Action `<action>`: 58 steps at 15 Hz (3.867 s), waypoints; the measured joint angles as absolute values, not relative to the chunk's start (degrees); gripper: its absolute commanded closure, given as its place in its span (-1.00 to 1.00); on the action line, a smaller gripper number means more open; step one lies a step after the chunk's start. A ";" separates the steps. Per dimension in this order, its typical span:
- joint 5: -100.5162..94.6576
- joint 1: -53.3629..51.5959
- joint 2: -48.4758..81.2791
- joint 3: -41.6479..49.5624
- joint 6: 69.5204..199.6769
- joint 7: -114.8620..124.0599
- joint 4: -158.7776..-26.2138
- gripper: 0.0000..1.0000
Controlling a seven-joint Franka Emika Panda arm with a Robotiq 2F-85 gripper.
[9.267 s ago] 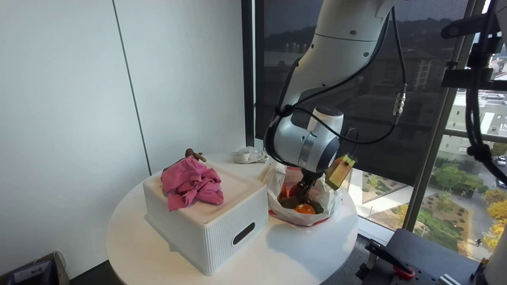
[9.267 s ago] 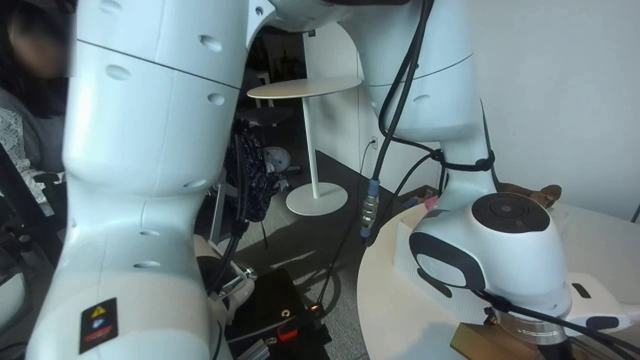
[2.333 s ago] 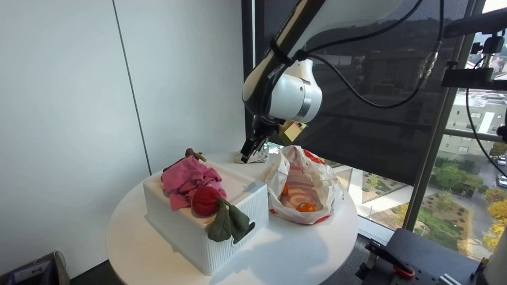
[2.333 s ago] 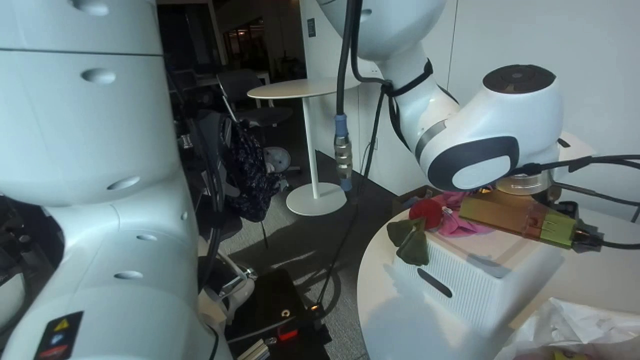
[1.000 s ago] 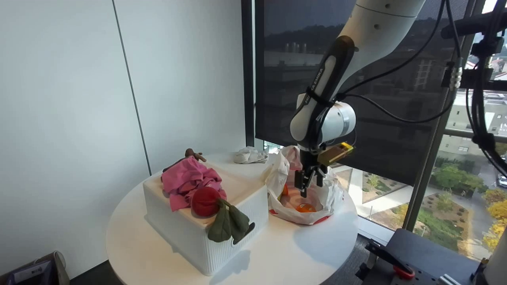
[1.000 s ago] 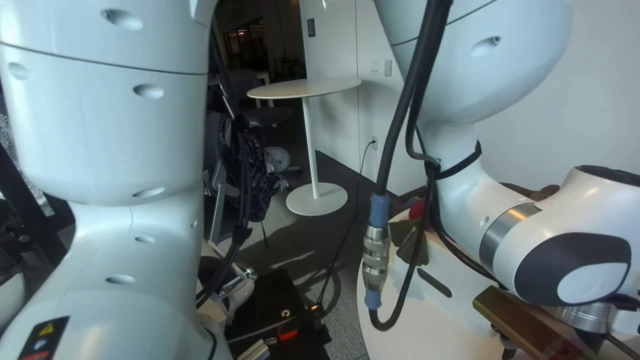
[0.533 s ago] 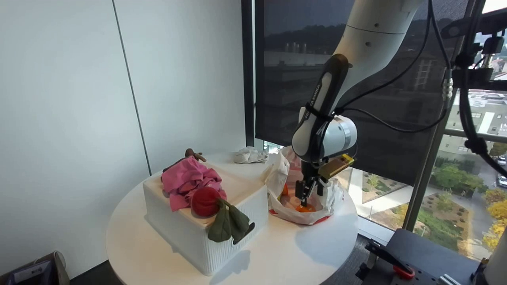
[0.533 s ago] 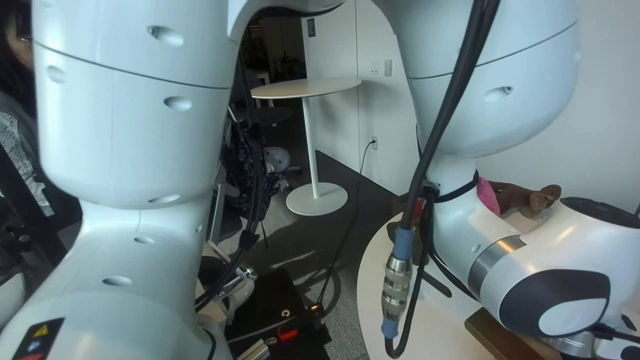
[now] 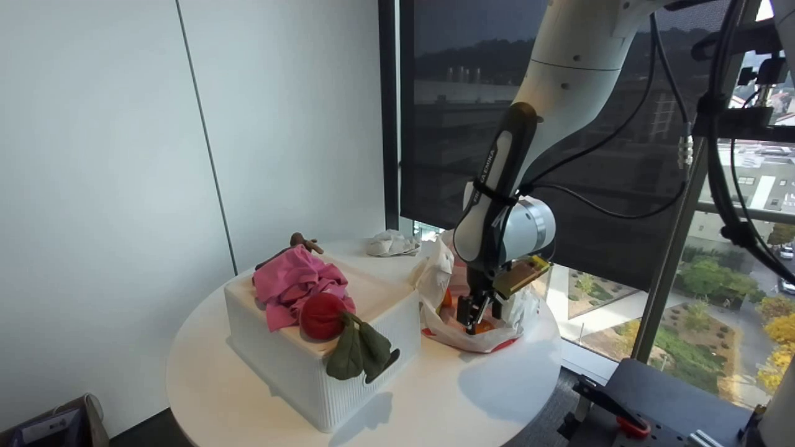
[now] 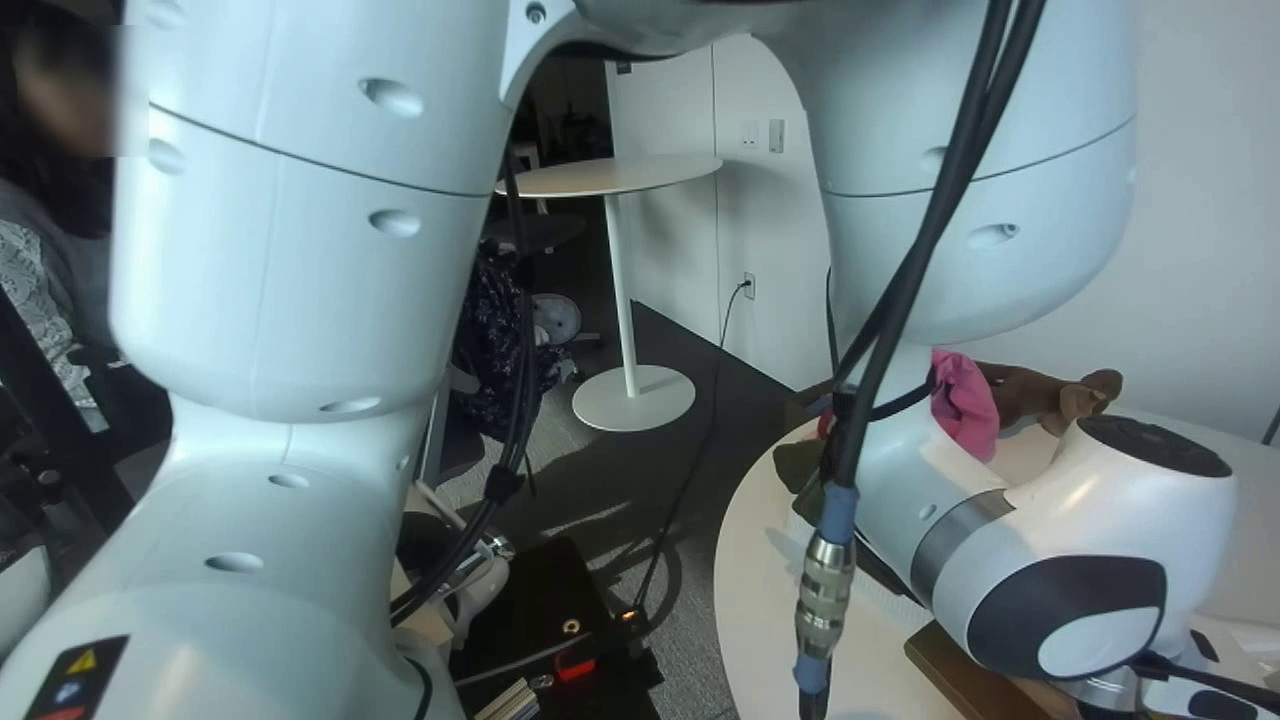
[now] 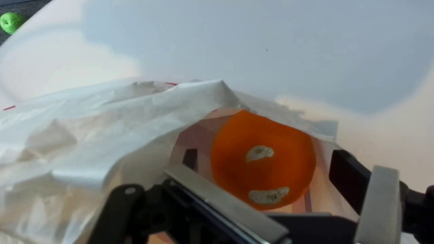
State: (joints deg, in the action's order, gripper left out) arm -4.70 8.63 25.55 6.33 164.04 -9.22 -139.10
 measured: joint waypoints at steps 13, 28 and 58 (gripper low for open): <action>-5.11 8.28 28.08 6.00 166.44 -9.01 -139.08 -0.09; -16.97 0.82 6.61 6.77 138.98 -10.92 -139.34 -0.08; -14.04 -9.24 12.77 0.95 179.24 -22.13 -140.51 -1.00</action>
